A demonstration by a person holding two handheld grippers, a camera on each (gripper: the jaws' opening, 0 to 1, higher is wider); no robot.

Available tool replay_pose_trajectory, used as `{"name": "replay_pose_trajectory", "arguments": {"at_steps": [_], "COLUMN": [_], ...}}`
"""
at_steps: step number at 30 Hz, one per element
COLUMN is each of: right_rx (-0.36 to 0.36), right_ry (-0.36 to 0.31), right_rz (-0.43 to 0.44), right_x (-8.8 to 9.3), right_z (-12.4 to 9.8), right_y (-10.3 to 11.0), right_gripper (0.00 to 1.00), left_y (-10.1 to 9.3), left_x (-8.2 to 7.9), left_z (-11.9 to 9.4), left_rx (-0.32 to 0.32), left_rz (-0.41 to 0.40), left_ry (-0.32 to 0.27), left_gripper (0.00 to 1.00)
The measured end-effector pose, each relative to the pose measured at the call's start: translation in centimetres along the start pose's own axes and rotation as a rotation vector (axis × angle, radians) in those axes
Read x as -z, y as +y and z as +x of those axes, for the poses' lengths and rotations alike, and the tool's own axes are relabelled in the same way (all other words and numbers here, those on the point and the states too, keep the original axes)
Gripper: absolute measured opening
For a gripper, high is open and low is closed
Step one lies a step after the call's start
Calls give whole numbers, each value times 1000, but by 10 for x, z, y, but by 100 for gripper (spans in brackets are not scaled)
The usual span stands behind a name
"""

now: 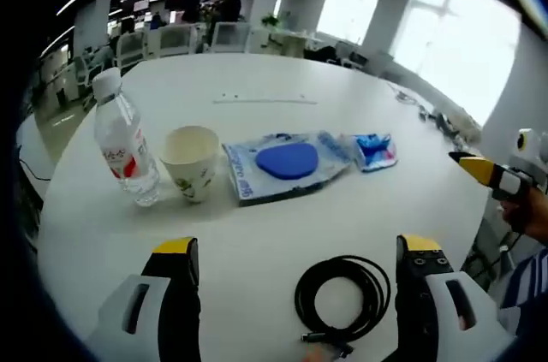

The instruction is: Arrange the tabletop items into an orderly group along one side of the table until the central work area is clear of visible clutter.

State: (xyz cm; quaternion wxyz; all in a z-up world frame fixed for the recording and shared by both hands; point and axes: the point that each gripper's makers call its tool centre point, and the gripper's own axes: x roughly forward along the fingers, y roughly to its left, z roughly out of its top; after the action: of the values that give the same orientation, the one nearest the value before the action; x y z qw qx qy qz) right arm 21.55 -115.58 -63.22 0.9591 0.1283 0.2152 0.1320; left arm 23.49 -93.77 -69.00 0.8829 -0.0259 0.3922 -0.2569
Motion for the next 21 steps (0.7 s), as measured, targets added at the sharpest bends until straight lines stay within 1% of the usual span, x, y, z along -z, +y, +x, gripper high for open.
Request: {"name": "replay_pose_trajectory", "arguments": {"at_steps": [2,5,6,7,9,10,14,17,21], "right_rx": [-1,-22,-34,-40,-56,-64,-81,-95,-110], "right_ry": [6,74,91,99,129,138,153,175,195], "right_rz": [-9,5,21,35,70,71,59,56,71], "right_x": [8,33,42,47,60,65,73,79,85], "right_z": [3,7,8,8,9,10,11,14,17], "right_y": [8,29,37,41,52,56,67,74,82], "right_gripper": [58,55,54,53,53,52,48,47,47], "left_y": [0,0,0,1,1,1,6,10,11], "left_x": [10,34,45,49,51,53,58,59,61], "left_z": [4,8,11,12,14,14,17,19,22], "left_rx": [6,13,22,22,20,21,13,5,0], "left_rz": [-7,-16,-29,-41,-45,-46,-36,-43,-29], "left_ry": [13,80,119,133,124,128,149,153,167], "left_gripper": [92,88,86,85,85,85,84,83,82]}}
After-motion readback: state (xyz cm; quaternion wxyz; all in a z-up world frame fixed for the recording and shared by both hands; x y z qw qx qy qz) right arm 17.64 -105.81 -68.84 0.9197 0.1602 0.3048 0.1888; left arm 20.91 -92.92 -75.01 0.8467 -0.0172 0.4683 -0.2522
